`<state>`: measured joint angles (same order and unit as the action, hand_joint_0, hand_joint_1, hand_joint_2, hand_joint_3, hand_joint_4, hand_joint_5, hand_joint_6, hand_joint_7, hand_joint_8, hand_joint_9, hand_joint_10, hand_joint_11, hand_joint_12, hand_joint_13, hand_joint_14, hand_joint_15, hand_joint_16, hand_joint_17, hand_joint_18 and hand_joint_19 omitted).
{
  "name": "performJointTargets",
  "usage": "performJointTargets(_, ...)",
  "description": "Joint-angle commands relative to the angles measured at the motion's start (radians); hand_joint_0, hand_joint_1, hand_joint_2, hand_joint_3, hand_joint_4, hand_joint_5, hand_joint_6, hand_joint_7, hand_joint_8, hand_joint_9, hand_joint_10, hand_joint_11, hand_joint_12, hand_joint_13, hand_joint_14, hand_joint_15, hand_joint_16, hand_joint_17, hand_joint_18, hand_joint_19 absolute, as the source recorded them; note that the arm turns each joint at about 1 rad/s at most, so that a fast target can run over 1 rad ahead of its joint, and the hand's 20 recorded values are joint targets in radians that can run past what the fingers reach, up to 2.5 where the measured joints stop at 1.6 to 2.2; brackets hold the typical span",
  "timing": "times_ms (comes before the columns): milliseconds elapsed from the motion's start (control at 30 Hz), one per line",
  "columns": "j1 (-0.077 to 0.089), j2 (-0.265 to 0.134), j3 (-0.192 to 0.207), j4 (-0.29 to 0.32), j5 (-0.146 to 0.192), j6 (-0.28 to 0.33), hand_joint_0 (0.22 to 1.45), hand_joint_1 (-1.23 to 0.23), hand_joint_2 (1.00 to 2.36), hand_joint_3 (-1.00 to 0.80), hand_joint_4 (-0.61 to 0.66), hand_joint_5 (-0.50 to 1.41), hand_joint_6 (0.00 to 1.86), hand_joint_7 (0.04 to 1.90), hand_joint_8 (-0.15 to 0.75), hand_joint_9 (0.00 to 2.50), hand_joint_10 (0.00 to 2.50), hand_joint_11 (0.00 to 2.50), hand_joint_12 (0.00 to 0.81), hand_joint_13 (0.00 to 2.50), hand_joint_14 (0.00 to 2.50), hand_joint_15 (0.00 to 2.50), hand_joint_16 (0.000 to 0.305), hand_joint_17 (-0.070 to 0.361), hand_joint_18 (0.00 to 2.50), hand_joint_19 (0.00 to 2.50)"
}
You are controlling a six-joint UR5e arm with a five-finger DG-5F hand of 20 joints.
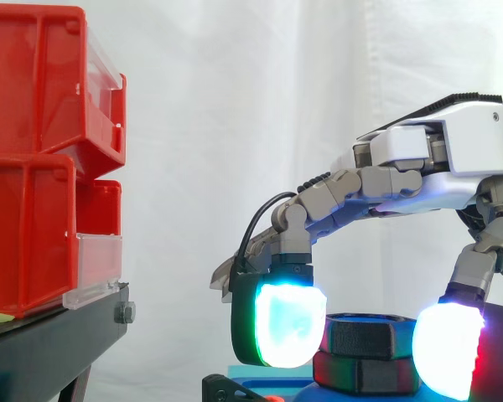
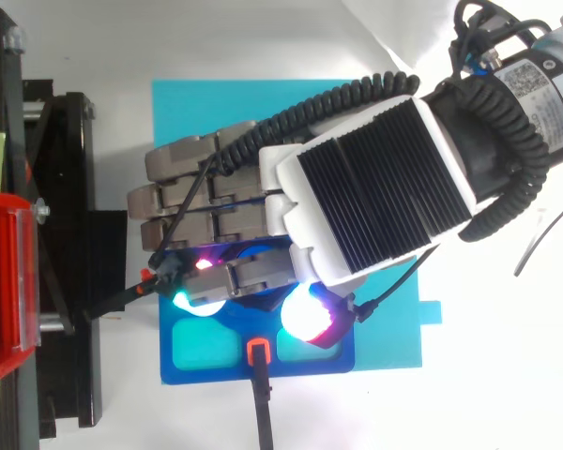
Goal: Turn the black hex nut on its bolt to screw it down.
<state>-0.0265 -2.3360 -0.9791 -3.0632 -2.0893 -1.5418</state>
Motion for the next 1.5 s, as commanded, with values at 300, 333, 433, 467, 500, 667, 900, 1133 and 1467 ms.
performJointTargets(300,-0.001,0.0,-0.006,0.0,0.0,-0.001,0.59,-0.83,1.01,-0.35,0.25,-0.19,0.53,1.05,0.27,0.35,0.01,0.32,0.301,0.35,0.0,0.04,0.046,0.103,0.32,0.19)
performJointTargets(333,-0.001,0.0,-0.006,0.0,0.0,0.0,0.59,-0.83,1.01,-0.35,0.25,-0.19,0.54,1.04,0.269,0.35,0.01,0.32,0.302,0.35,0.0,0.04,0.046,0.103,0.32,0.19)
performJointTargets(433,0.0,0.0,-0.006,-0.003,0.0,0.0,0.6,-0.83,1.01,-0.35,0.25,-0.2,0.56,1.0,0.271,0.36,0.01,0.33,0.303,0.35,0.0,0.04,0.046,0.103,0.33,0.2)
performJointTargets(467,0.0,0.0,-0.006,-0.005,0.0,-0.001,0.6,-0.83,1.01,-0.35,0.25,-0.2,0.57,1.0,0.271,0.36,0.01,0.33,0.302,0.35,0.0,0.04,0.046,0.104,0.33,0.2)
performJointTargets(500,0.0,0.0,-0.006,-0.005,0.0,-0.001,0.57,-0.81,1.01,-0.38,0.26,-0.2,0.57,0.99,0.274,0.36,0.01,0.34,0.305,0.36,0.0,0.04,0.047,0.105,0.33,0.2)
performJointTargets(667,-0.001,0.0,-0.006,0.0,0.0,-0.001,0.44,-0.71,1.0,-0.5,0.32,-0.19,0.57,0.95,0.314,0.37,0.01,0.34,0.339,0.36,0.0,0.03,0.055,0.123,0.36,0.18)
performJointTargets(900,0.007,0.001,0.002,0.0,-0.002,0.022,0.33,-0.58,1.0,-0.5,0.36,-0.19,0.5,1.04,0.369,0.38,0.01,0.36,0.39,0.35,0.0,0.02,0.068,0.152,0.39,0.17)
performJointTargets(1133,0.011,0.001,0.01,0.0,-0.002,0.028,0.35,-0.52,1.0,-0.5,0.35,-0.2,0.5,1.01,0.36,0.37,0.01,0.34,0.386,0.34,0.0,0.04,0.066,0.148,0.37,0.18)
performJointTargets(1467,0.008,0.026,0.086,-0.115,0.003,0.022,0.38,-0.49,1.0,-0.5,0.33,-0.2,0.5,1.01,0.35,0.37,0.01,0.34,0.375,0.34,0.0,0.05,0.063,0.142,0.34,0.17)
